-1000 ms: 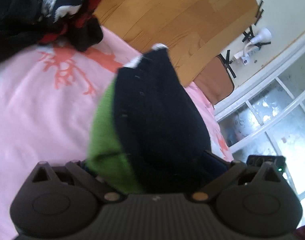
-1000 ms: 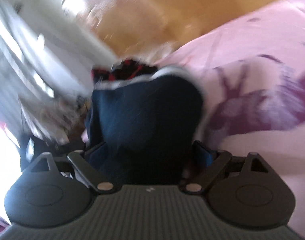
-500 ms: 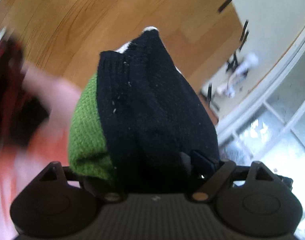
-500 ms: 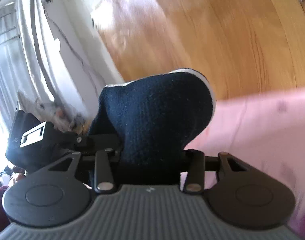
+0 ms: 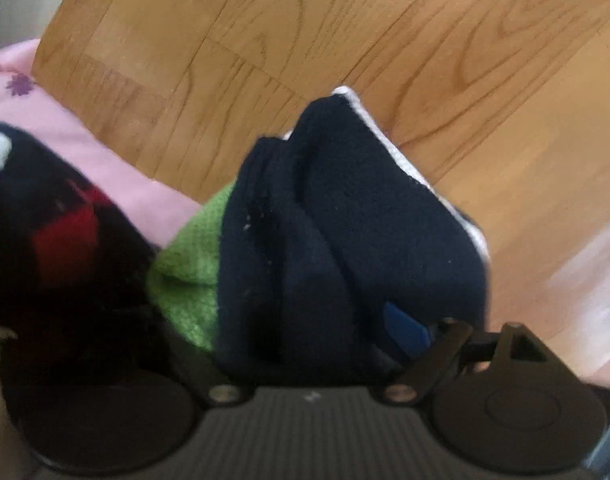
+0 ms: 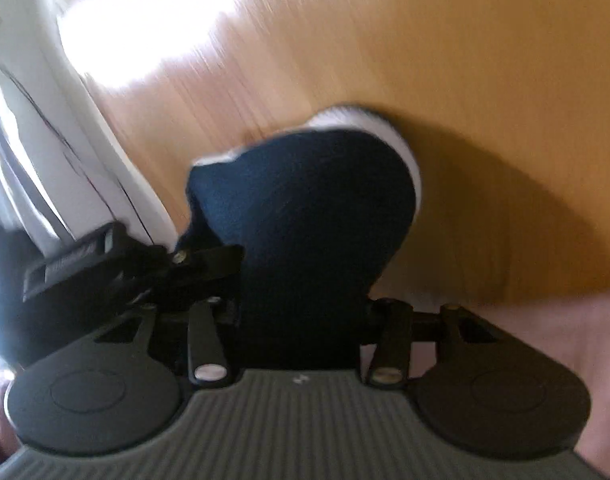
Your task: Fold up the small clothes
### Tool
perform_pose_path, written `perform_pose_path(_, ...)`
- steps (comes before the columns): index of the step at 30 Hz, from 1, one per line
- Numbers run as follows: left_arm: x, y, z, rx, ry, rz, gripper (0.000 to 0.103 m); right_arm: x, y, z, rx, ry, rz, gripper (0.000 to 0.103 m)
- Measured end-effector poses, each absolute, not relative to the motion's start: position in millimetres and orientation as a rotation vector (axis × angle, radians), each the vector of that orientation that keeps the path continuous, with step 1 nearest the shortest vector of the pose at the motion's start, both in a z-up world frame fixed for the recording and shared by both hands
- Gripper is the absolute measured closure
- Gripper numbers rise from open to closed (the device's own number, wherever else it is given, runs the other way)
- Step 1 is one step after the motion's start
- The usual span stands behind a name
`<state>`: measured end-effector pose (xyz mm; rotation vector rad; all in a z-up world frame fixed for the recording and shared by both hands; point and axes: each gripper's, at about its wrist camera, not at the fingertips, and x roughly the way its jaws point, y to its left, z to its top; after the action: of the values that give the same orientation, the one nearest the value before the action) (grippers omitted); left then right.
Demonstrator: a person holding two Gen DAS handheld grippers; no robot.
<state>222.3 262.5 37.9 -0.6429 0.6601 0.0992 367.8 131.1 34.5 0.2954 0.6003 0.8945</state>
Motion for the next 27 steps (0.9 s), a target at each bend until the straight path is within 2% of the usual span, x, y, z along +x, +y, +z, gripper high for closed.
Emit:
perform_pose_path(2, 217, 253, 44, -0.598, 0.647, 0.108, 0.015, 369, 146, 25, 0.211, 0.654, 0.847, 0.036)
perform_pose_path(6, 175, 237, 69, -0.55, 0.602, 0.133, 0.015, 348, 134, 34, 0.178, 0.601, 0.795, 0.032)
perform_pose_path(8, 137, 221, 81, -0.509, 0.538, 0.127, 0.013, 323, 115, 42, 0.18, 0.55, 0.757, 0.029)
perform_pose_path(11, 75, 187, 88, -0.423, 0.446, 0.123, 0.002, 271, 82, 52, 0.19, 0.472, 0.709, 0.021)
perform_pose_path(16, 1, 127, 81, -0.219, 0.334, 0.154, 0.0, 187, 41, 51, 0.191, 0.432, 0.633, 0.014)
perform_pose_path(21, -25, 110, 68, -0.223, 0.357, 0.176, 0.0, 132, 16, 30, 0.236, 0.441, 0.519, 0.01)
perform_pose_path(27, -33, 111, 56, -0.196, 0.41, 0.215, 0.0, 128, 16, 22, 0.302, 0.478, 0.496, 0.01)
